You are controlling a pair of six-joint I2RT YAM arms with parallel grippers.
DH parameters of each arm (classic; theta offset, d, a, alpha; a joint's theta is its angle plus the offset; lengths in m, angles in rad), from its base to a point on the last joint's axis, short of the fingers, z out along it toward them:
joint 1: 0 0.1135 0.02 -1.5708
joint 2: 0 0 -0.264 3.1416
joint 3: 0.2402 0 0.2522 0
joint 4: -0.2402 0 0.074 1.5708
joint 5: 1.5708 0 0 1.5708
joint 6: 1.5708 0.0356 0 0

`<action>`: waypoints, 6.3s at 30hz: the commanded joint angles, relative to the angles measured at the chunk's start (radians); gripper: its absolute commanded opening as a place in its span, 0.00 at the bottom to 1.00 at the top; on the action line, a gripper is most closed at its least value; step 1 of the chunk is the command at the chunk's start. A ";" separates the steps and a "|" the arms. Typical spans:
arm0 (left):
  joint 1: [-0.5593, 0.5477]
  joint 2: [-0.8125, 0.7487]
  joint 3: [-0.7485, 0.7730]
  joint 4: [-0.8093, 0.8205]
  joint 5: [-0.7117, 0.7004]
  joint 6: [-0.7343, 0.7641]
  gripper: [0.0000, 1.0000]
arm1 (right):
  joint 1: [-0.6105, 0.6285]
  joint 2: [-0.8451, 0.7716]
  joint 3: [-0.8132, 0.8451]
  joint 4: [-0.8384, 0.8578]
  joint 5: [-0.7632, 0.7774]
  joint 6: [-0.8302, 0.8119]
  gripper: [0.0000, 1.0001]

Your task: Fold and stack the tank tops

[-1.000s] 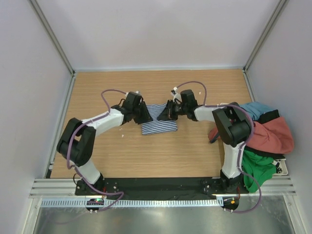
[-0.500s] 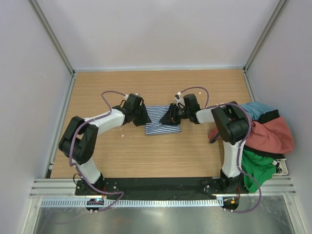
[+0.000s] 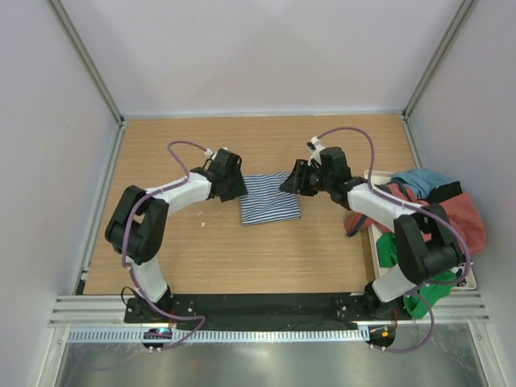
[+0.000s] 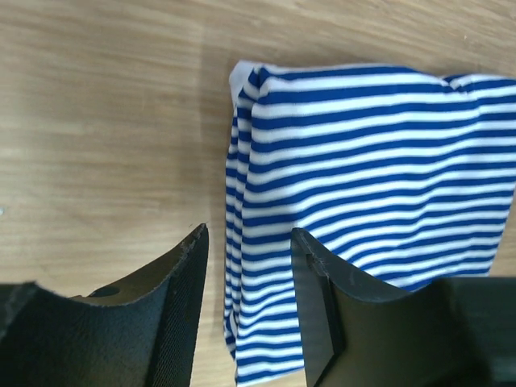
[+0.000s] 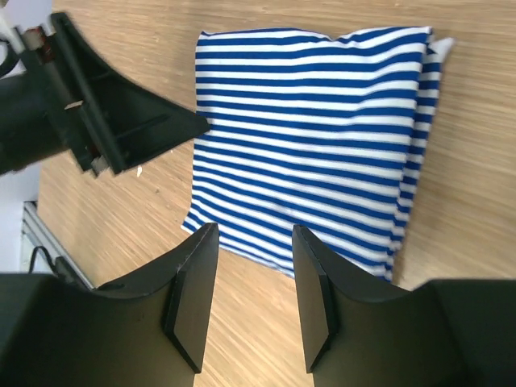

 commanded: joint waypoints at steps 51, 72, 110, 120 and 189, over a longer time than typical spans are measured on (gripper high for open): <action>0.440 -0.749 -0.285 -0.068 0.019 -0.125 1.00 | 0.004 -0.716 -0.140 -0.385 0.851 0.025 1.00; -0.077 -0.460 -0.361 0.256 -0.054 0.188 0.99 | -0.309 -0.310 0.099 -0.666 1.231 0.191 1.00; -0.077 -0.609 -0.493 0.231 -0.520 0.154 0.99 | 0.412 -0.350 0.710 -0.703 0.991 -0.176 0.74; -0.077 -0.658 -0.509 0.215 -0.572 0.151 1.00 | 0.378 -0.423 0.311 -0.703 0.964 -0.064 0.88; 0.131 -0.223 -0.029 -0.051 -0.267 0.114 0.99 | 0.021 -0.023 -0.003 -0.241 0.471 0.151 0.63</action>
